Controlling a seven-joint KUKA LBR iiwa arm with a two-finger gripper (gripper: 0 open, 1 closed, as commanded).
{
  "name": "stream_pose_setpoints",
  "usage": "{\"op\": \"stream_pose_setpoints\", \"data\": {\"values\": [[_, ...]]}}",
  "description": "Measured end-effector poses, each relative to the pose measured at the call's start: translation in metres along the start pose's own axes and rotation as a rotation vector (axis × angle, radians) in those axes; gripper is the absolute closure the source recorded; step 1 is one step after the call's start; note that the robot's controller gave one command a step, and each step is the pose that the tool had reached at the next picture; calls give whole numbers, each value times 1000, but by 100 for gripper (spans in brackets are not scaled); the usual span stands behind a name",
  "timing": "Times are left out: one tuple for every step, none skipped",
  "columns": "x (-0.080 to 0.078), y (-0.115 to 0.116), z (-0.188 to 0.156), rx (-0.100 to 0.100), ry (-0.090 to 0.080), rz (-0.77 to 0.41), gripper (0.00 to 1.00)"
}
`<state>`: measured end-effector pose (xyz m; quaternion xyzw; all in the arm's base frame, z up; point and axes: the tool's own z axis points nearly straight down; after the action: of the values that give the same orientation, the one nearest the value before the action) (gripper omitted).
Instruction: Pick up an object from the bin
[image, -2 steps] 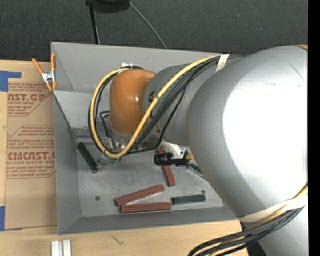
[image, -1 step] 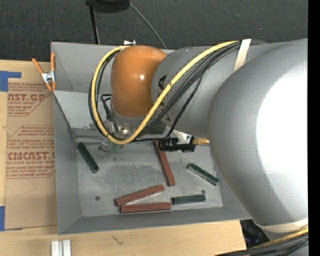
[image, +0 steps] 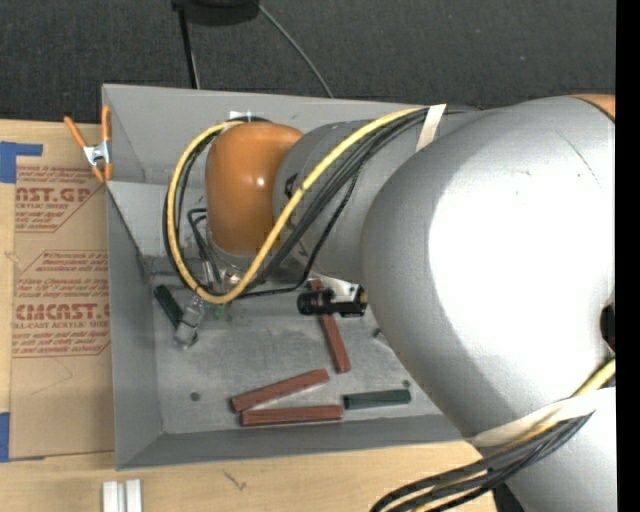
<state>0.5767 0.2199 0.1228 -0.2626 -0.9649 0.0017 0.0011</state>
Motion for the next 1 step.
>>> {"op": "stream_pose_setpoints", "data": {"values": [[0,1,-4,-3,-2,0,0]]}}
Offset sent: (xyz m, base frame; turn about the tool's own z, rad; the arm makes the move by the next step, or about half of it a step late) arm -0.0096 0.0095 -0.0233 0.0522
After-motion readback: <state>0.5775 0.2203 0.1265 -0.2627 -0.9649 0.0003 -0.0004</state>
